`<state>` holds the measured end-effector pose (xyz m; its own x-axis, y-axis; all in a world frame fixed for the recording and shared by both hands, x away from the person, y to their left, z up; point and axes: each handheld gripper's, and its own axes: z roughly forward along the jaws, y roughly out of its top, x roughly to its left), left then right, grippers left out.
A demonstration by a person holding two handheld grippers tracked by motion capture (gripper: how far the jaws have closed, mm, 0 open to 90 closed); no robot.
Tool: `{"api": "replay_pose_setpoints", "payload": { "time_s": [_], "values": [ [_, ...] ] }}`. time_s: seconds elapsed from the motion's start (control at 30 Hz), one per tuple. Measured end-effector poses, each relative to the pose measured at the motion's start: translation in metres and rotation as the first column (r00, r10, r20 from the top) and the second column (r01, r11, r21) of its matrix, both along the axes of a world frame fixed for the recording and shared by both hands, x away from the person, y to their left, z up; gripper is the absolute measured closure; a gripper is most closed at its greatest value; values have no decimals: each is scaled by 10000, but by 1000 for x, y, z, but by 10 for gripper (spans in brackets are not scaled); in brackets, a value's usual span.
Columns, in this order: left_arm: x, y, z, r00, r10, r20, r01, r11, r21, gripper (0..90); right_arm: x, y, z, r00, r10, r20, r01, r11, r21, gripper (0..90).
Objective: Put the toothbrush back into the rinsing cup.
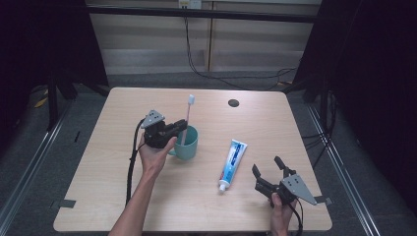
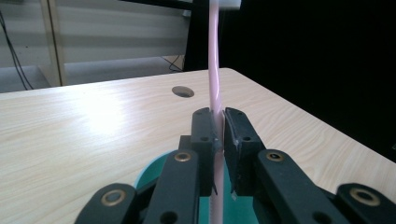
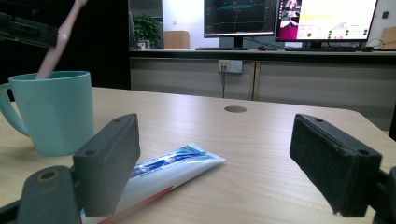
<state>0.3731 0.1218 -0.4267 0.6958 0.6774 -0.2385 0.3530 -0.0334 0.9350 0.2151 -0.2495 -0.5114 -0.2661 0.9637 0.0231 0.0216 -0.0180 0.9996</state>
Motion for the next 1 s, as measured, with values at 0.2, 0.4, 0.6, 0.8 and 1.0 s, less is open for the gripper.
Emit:
{"api": "replay_pose_setpoints", "payload": {
  "time_s": [0.2,0.4,0.6,0.8,1.0],
  "values": [
    [0,1,1,9998,-161,-130,160,9998,-78,793,0,0,0,10000,6,3,-6,10000,-8,155],
    [-4,3,5,9996,-163,-233,168,9997,192,695,0,0,0,10000,11,-1,-11,10000,-7,155],
    [-12,5,14,9997,-98,232,86,9986,517,576,0,0,0,10000,5,-5,-5,10000,-16,155],
    [-19,16,20,9982,395,443,-426,9964,727,431,0,0,0,10000,2,-6,-2,10000,-17,155],
    [-22,32,19,9943,966,454,-1001,9914,844,327,0,0,0,10000,-6,-9,6,10000,-18,155]
  ]
}}
